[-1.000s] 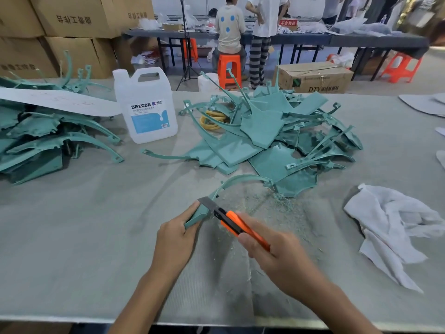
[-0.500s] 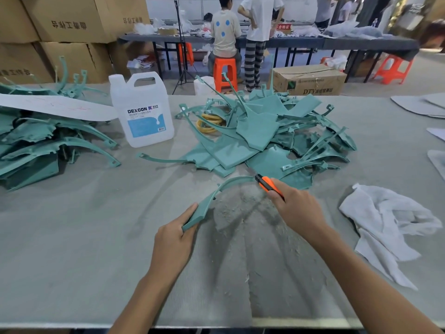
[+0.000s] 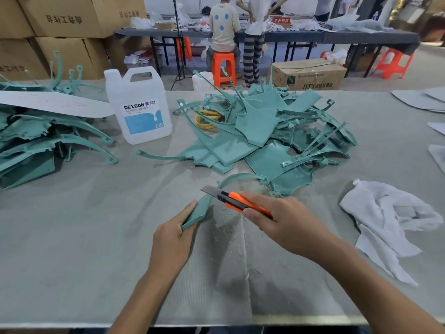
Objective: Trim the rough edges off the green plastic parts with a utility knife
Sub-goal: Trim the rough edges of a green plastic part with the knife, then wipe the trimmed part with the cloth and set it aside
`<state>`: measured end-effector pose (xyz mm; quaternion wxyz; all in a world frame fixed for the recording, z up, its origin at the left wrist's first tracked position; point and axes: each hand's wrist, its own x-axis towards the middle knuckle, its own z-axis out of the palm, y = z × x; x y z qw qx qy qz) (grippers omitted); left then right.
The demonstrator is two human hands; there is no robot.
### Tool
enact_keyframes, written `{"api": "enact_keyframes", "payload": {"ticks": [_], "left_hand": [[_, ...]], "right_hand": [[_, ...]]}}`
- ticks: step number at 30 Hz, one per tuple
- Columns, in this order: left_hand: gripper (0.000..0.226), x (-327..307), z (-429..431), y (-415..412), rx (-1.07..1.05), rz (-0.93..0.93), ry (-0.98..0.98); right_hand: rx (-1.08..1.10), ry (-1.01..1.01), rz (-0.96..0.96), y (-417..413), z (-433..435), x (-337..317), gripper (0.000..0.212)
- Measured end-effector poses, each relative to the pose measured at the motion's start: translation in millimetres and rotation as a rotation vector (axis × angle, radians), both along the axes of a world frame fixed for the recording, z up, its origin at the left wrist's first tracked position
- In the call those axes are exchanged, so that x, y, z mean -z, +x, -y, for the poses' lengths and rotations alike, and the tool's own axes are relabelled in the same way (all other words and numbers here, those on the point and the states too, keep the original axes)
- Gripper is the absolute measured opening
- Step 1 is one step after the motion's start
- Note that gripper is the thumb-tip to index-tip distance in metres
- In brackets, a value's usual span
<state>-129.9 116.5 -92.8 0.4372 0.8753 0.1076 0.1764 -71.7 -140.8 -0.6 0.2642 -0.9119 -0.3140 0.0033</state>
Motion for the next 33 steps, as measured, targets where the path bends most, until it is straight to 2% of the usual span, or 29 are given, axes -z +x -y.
{"api": "enact_keyframes", "payload": {"ticks": [2,4,7,9,11,14,17,19,21,24,26,29,31,33], "left_hand": [[0.040,0,1,0,0.003,-0.002,-0.011],[0.040,-2,1,-1,0.002,0.000,-0.017],[0.039,-4,2,-2,0.006,0.003,-0.033],[0.039,-5,3,-3,0.007,0.004,-0.042],[0.039,-5,3,-2,-0.004,0.000,-0.036],[0.040,-5,4,-2,0.000,-0.012,-0.017],[0.041,-5,3,-4,0.001,-0.007,-0.015],[0.041,-5,3,-3,0.000,-0.004,-0.013],[0.041,-6,4,-3,0.009,-0.013,-0.011],[0.040,-7,3,-4,0.012,-0.016,-0.032],[0.039,-6,4,-4,0.003,-0.011,-0.034],[0.039,-8,6,-3,-0.031,0.026,-0.074],[0.046,-10,8,-5,-0.079,0.066,-0.117],[0.049,-11,8,-8,-0.108,0.082,-0.159]], "right_hand": [[0.050,-0.029,0.006,14,2,9,0.041],[0.197,-0.086,0.050,37,14,17,0.040],[0.441,-0.308,0.019,66,42,25,0.032],[0.497,-0.367,0.013,71,54,30,0.032],[0.475,-0.308,0.049,64,53,29,0.032],[0.374,-0.109,0.069,43,38,19,0.036],[0.139,0.058,-0.015,14,16,17,0.042],[0.063,0.106,-0.056,7,7,22,0.041],[0.180,0.063,-0.037,21,9,28,0.040],[0.430,-0.171,-0.003,49,32,32,0.035],[0.502,-0.147,0.020,51,46,35,0.029],[0.412,-0.063,0.023,29,58,36,0.026],[0.329,-0.147,-0.047,8,61,40,0.029],[0.349,-0.234,-0.058,-6,64,48,0.033]]}}
